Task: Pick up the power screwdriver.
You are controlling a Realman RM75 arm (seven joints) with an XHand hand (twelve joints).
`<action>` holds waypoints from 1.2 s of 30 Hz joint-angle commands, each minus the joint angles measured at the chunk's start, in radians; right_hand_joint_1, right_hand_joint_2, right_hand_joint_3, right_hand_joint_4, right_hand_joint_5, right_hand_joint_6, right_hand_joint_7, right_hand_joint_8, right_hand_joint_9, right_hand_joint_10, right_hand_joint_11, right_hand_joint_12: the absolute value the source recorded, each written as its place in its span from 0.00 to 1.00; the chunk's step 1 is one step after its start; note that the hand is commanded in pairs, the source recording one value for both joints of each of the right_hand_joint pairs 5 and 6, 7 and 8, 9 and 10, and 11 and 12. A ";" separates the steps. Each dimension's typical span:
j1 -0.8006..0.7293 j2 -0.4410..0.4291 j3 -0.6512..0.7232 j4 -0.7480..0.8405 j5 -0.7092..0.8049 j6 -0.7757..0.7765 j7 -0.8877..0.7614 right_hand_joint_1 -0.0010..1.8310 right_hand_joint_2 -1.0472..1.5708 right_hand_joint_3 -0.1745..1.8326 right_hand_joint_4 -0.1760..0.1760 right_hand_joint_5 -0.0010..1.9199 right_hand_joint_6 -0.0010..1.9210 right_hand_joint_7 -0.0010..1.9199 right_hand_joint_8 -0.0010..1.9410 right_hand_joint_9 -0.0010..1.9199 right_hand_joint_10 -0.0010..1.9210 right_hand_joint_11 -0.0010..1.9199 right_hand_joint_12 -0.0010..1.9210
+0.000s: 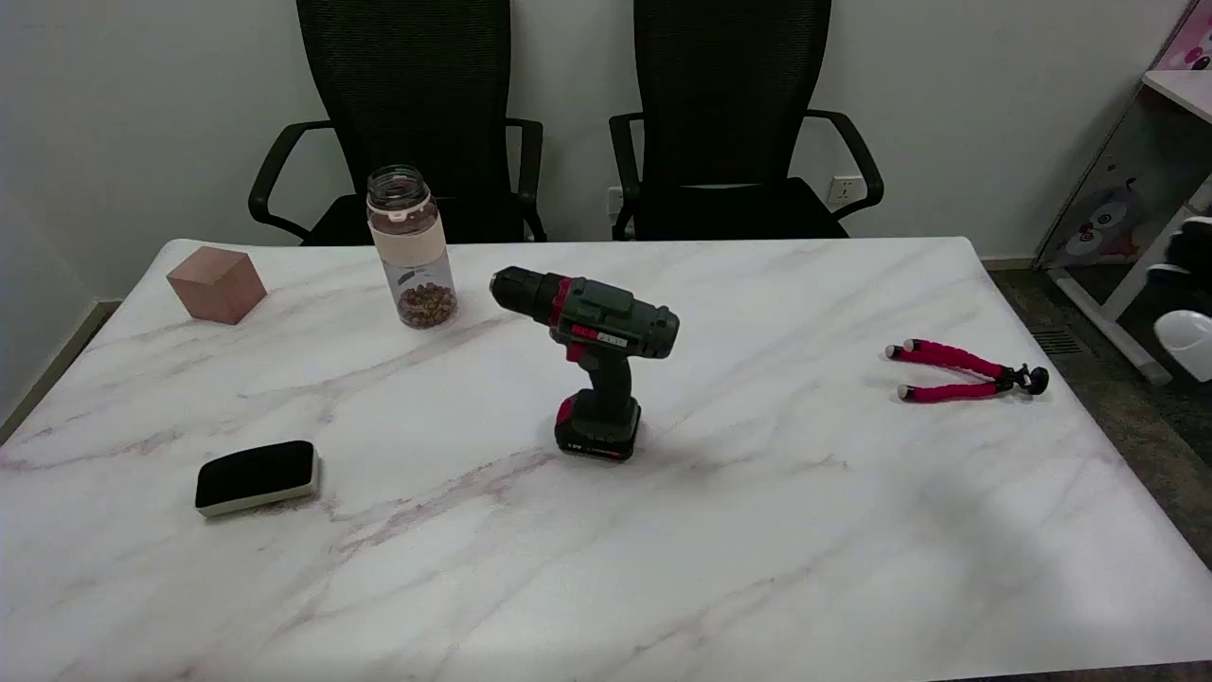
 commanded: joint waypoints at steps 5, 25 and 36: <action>0.349 -0.039 -0.240 -0.001 -0.315 -0.266 0.162 0.46 0.38 0.42 0.42 0.29 0.29 0.29 0.28 0.27 0.27 0.33 0.33; 0.484 -0.183 -0.245 -0.093 -0.617 -0.558 0.153 0.46 0.38 0.39 0.44 0.24 0.24 0.24 0.24 0.28 0.28 0.34 0.34; 0.673 -0.299 -0.375 0.056 -0.658 -0.611 0.161 0.47 0.36 0.41 0.54 0.25 0.24 0.25 0.24 0.26 0.26 0.31 0.31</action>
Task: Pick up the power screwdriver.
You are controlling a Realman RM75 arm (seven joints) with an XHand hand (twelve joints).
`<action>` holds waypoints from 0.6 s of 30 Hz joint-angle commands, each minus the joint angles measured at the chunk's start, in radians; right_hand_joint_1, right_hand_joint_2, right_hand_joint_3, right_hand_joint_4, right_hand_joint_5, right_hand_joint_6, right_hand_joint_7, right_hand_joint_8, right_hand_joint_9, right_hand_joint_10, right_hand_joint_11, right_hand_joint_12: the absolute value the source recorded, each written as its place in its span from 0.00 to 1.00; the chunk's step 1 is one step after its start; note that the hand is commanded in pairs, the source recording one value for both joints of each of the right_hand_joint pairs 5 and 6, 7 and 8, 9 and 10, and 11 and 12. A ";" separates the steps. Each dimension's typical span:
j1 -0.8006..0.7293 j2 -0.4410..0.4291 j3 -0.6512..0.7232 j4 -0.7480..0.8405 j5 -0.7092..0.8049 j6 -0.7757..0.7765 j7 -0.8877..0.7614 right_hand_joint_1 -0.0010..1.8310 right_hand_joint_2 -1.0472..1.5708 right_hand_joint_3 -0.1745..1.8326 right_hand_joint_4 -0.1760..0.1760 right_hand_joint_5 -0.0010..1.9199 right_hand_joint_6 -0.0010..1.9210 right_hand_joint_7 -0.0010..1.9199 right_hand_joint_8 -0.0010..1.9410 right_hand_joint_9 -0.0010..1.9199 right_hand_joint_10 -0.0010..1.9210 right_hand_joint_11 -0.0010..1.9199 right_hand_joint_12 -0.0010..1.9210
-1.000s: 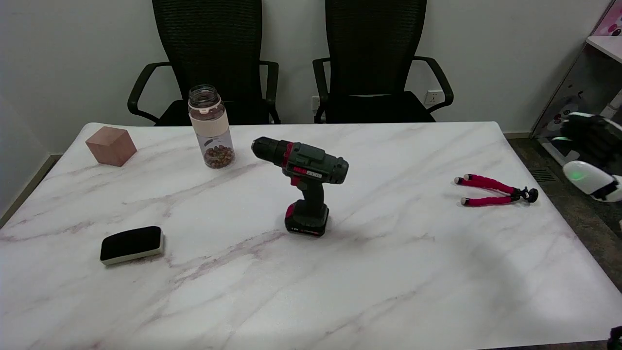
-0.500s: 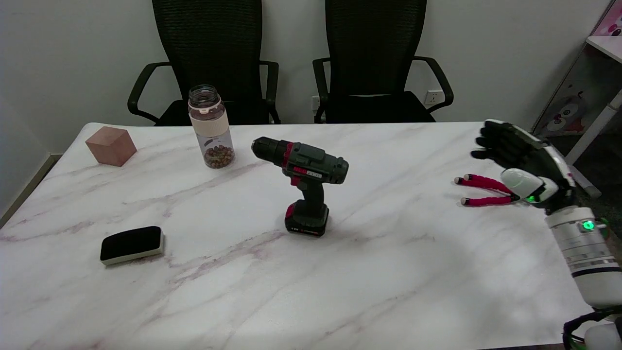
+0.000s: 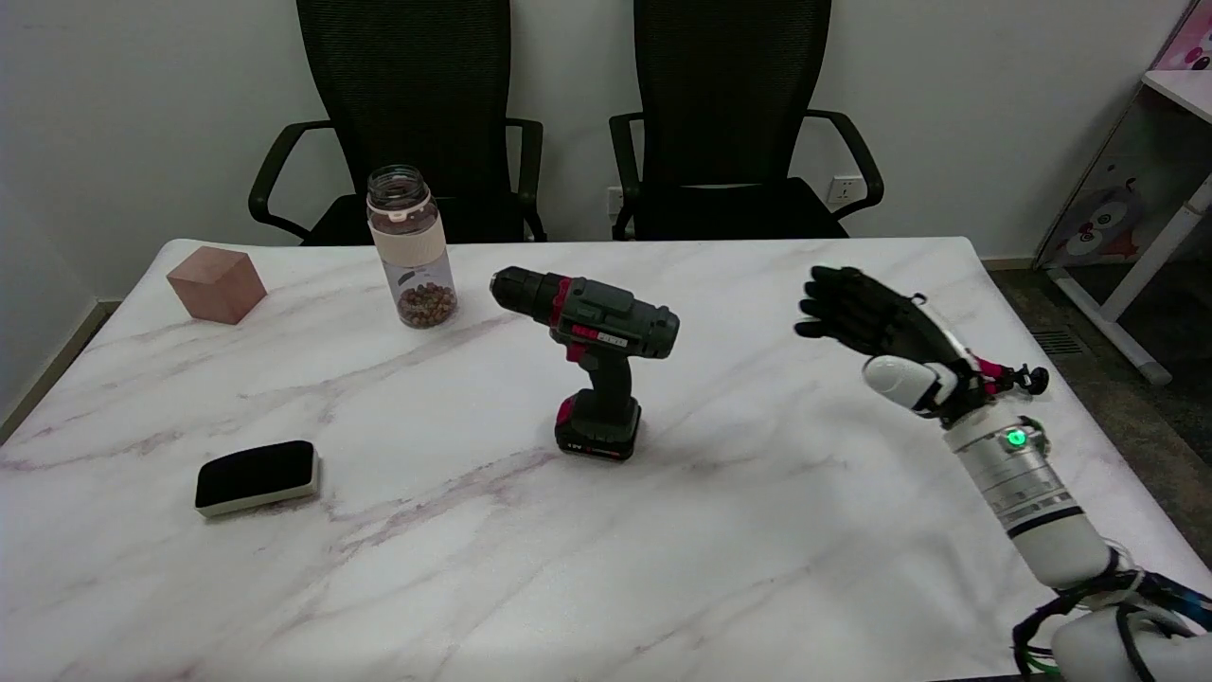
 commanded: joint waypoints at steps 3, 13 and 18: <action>0.295 -0.181 -0.187 0.162 -0.139 -0.145 0.018 0.47 0.36 0.41 0.55 0.25 0.25 0.25 0.25 0.26 0.26 0.31 0.31; 0.390 -0.303 -0.249 0.301 -0.139 -0.162 0.017 0.47 0.35 0.41 0.56 0.25 0.25 0.25 0.25 0.25 0.25 0.29 0.29; 0.418 -0.356 -0.263 0.334 -0.142 -0.162 0.012 0.47 0.34 0.42 0.60 0.26 0.26 0.26 0.25 0.25 0.25 0.27 0.27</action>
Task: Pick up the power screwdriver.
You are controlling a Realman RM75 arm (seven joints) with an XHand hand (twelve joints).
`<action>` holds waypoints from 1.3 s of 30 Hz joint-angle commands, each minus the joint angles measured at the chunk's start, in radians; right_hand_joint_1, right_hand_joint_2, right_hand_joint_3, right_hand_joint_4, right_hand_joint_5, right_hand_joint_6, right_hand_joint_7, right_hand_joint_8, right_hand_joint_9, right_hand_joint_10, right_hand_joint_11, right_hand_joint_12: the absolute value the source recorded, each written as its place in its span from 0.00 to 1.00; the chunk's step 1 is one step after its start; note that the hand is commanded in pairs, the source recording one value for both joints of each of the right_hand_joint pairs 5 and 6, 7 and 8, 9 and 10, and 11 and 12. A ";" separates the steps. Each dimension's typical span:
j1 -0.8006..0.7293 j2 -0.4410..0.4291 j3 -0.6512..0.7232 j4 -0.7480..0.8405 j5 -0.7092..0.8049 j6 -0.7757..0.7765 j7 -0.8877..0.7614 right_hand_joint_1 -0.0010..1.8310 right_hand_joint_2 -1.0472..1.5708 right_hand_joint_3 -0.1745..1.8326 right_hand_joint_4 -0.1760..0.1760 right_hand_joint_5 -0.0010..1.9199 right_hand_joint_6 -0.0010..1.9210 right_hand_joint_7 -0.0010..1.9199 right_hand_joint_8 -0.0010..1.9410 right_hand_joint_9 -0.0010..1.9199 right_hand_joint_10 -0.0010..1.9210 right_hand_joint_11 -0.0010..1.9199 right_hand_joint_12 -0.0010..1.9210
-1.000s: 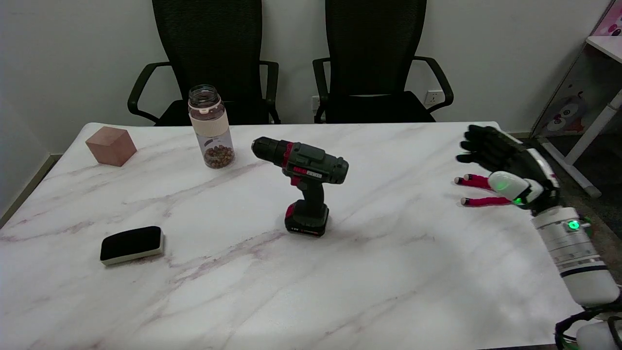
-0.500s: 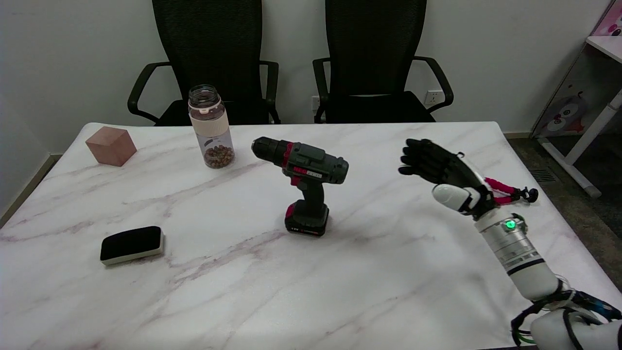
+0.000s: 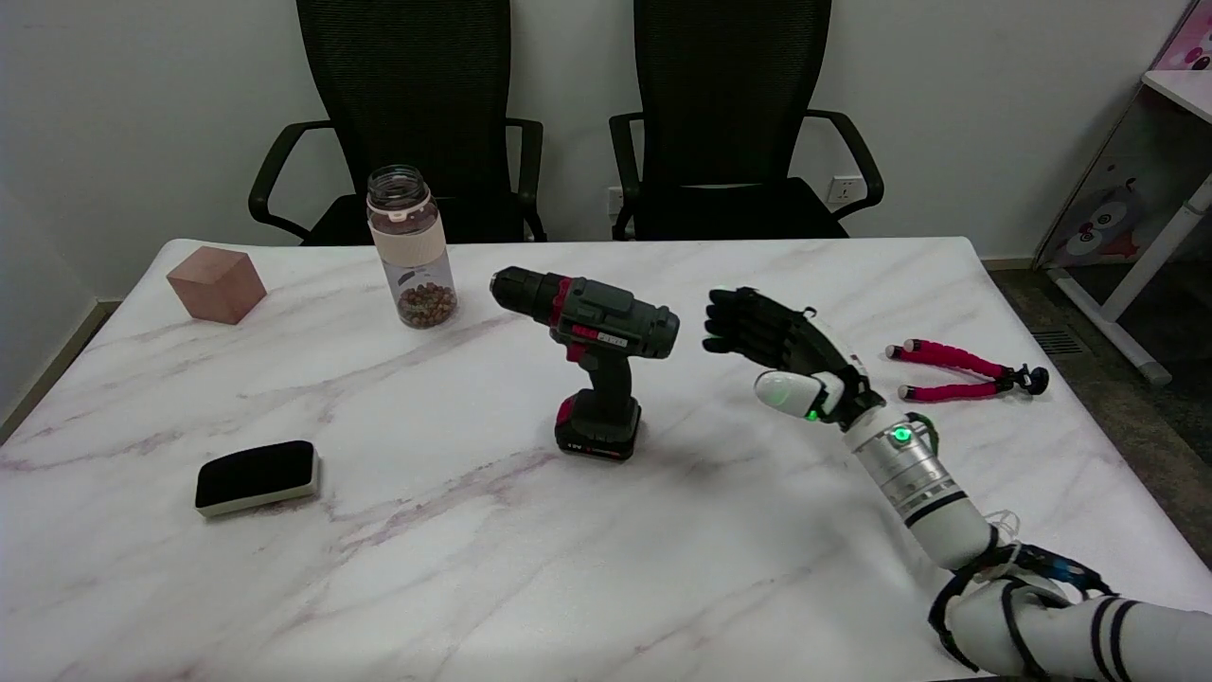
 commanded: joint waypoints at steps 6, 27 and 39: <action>0.196 -0.221 -0.126 0.179 -0.045 -0.046 -0.003 0.47 0.34 0.42 0.63 0.26 0.26 0.26 0.26 0.24 0.24 0.26 0.26; 0.228 -0.332 -0.143 0.200 -0.097 -0.089 -0.005 0.47 0.34 0.42 0.64 0.26 0.26 0.26 0.26 0.25 0.25 0.26 0.26; 0.250 -0.361 -0.144 0.206 -0.101 -0.120 -0.005 0.47 0.34 0.41 0.66 0.27 0.27 0.27 0.27 0.25 0.25 0.26 0.26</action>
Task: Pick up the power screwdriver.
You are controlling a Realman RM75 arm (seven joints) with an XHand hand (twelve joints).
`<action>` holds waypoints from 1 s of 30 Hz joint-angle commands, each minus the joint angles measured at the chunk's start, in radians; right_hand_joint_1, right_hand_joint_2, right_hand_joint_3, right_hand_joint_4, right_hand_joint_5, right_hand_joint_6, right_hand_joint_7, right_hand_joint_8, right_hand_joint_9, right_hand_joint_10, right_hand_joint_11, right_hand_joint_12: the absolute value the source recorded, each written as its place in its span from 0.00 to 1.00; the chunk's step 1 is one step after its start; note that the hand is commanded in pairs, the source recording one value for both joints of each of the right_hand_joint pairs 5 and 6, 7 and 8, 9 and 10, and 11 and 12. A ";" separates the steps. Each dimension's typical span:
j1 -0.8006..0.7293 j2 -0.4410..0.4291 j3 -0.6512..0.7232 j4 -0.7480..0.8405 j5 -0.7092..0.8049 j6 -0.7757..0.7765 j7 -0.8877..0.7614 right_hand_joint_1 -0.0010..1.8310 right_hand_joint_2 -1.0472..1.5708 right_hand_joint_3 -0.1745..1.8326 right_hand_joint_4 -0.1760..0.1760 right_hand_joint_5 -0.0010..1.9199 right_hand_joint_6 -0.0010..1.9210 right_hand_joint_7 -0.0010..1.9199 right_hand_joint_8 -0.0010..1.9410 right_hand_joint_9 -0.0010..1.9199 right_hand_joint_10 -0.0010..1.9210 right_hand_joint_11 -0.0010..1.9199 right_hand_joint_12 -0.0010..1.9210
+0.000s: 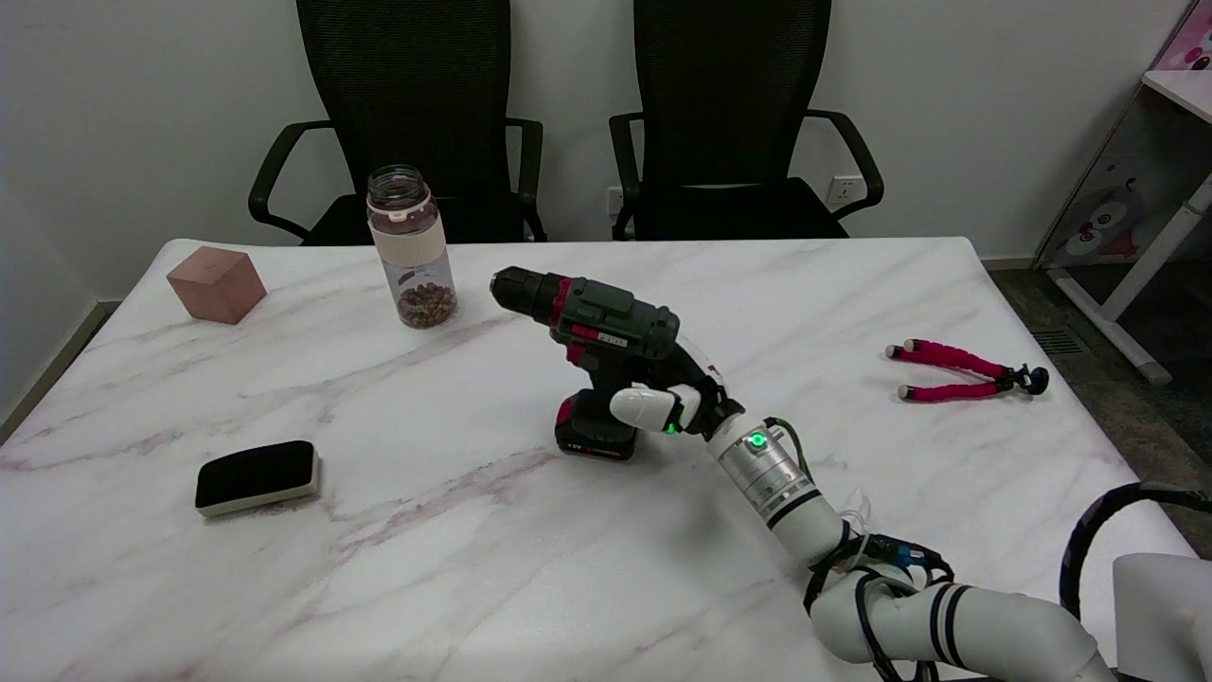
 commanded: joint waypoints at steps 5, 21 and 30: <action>0.046 -0.068 -0.016 0.018 -0.017 -0.051 -0.001 0.47 0.35 0.41 0.66 0.27 0.27 0.27 0.27 0.25 0.25 0.27 0.26; 0.058 -0.079 -0.015 0.041 -0.014 -0.054 -0.002 0.49 0.40 0.38 0.68 0.32 0.32 0.32 0.31 0.26 0.26 0.31 0.31; 0.059 -0.072 -0.010 0.052 -0.010 -0.054 -0.002 0.49 0.42 0.39 0.66 0.34 0.34 0.34 0.33 0.30 0.30 0.52 0.52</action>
